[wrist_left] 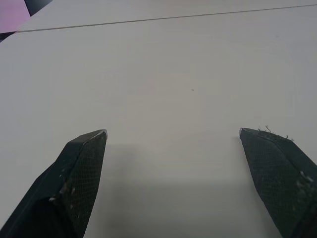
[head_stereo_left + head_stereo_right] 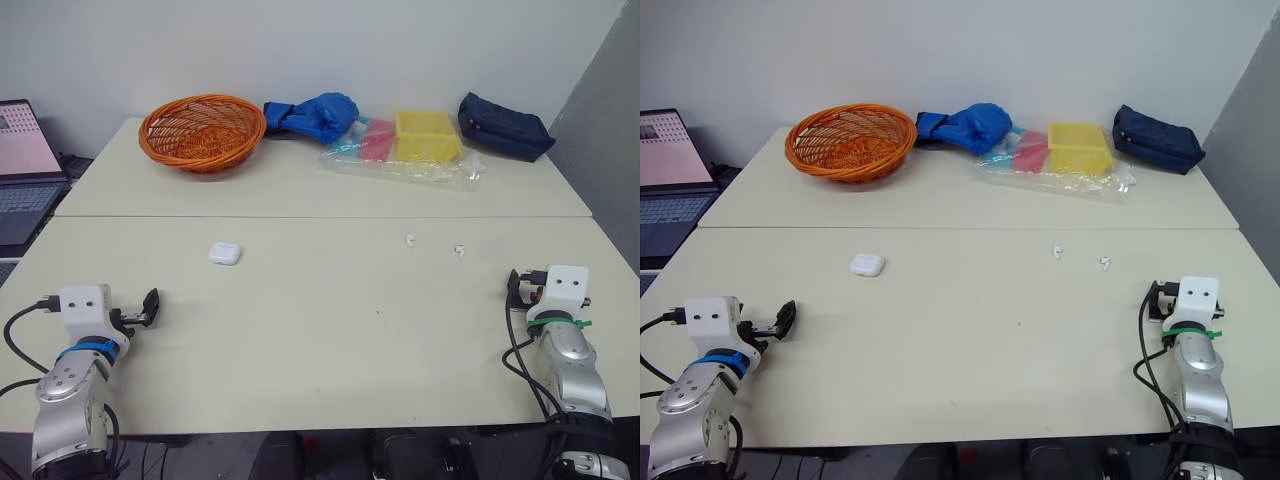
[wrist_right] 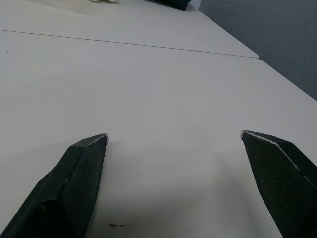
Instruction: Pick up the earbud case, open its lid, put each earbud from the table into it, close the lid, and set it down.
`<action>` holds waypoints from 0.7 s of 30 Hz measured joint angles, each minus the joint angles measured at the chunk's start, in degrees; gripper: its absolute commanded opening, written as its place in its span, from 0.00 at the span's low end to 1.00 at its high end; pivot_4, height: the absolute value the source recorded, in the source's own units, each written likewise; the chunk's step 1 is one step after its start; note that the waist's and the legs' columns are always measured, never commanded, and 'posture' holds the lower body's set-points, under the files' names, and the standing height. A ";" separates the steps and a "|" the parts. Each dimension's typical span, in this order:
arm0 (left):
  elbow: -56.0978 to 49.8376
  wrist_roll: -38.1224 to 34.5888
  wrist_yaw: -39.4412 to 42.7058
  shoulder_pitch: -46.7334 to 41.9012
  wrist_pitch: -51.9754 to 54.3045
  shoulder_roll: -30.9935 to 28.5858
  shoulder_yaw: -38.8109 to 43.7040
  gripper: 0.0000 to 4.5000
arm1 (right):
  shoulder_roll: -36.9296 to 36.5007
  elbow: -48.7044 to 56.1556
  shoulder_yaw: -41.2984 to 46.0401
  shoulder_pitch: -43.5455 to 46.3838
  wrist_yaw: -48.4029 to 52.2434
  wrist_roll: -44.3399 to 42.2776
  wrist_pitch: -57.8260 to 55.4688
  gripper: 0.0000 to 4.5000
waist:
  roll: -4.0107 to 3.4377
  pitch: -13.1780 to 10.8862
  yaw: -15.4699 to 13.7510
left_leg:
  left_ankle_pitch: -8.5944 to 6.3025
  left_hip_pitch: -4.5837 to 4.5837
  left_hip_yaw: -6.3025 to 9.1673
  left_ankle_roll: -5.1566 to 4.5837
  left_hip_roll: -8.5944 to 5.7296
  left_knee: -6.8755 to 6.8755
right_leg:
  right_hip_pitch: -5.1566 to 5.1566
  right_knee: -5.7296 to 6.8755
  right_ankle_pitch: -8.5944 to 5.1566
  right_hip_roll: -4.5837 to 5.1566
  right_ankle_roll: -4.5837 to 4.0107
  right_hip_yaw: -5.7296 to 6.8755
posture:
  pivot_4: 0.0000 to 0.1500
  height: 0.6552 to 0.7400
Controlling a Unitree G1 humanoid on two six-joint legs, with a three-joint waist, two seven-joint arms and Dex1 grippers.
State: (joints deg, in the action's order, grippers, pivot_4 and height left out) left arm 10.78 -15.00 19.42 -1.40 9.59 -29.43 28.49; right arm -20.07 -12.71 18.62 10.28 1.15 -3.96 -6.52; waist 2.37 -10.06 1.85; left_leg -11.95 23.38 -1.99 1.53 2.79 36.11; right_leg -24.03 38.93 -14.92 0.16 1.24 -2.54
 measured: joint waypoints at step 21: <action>-2.61 -1.75 0.79 1.16 0.11 -0.47 0.10 1.00 | 0.00 0.00 -0.30 0.59 0.27 -0.01 0.00 1.00 | 0.00 0.00 0.01 | 0.00 0.00 0.00 0.00 0.00 0.00 | 0.00 0.00 0.00 0.01 0.00 -0.03 | 1.00 1.00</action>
State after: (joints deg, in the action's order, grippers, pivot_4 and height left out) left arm 8.17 -16.75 20.21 -0.24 9.70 -29.90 28.59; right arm -20.08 -12.71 18.33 10.88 1.42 -3.97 -6.52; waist 2.37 -10.06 1.85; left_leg -11.95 23.39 -1.99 1.53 2.79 36.11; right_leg -24.03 38.93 -14.92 0.18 1.23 -2.57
